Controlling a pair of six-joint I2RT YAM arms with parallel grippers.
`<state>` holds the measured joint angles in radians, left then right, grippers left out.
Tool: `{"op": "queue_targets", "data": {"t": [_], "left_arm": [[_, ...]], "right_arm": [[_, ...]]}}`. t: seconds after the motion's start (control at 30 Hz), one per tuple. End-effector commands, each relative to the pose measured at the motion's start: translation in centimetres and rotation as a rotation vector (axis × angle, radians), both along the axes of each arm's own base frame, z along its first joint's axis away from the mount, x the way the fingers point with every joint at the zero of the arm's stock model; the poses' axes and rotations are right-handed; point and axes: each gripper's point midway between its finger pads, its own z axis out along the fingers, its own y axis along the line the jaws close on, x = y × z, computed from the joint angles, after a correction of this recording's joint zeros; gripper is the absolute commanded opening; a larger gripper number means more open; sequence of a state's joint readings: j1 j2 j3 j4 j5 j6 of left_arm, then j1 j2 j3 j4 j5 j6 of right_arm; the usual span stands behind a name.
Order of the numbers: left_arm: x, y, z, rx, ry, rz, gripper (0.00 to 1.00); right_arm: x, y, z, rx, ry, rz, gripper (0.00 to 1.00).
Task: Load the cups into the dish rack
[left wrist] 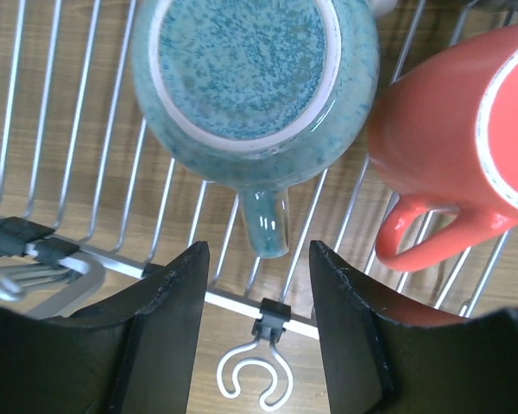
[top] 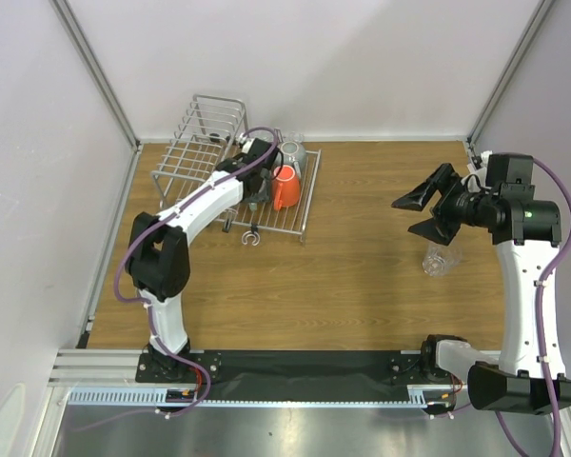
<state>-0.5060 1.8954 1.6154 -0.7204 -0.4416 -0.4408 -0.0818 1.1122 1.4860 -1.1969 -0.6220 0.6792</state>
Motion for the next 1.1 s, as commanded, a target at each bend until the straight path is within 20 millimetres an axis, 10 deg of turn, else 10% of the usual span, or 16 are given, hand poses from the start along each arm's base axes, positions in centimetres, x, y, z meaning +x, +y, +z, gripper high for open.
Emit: {"op": "queue_targets", "data": {"t": [0.0,0.4,0.57,1.07], "left_arm": [[0.9,-0.6,-0.7,-0.023,-0.011,0.018,0.55],[2.2,0.1,-2.9,0.048,-0.021,0.053,0.32],[2.6,0.5,-3.1,0.072,-0.04,0.076,0.0],[1.6,3.3,-0.2,0.165,-0.17,0.227,0.0]], "right_arm": [[0.0,0.2,1.4,-0.009,-0.053,0.029,0.79],[0.0,0.3,1.3,-0.027,-0.045,0.048,0.79],[0.0,0.4,0.9,-0.027,-0.033,0.053,0.79],[-0.2,0.6,0.5,-0.011,-0.018,0.054,0.79]]}}
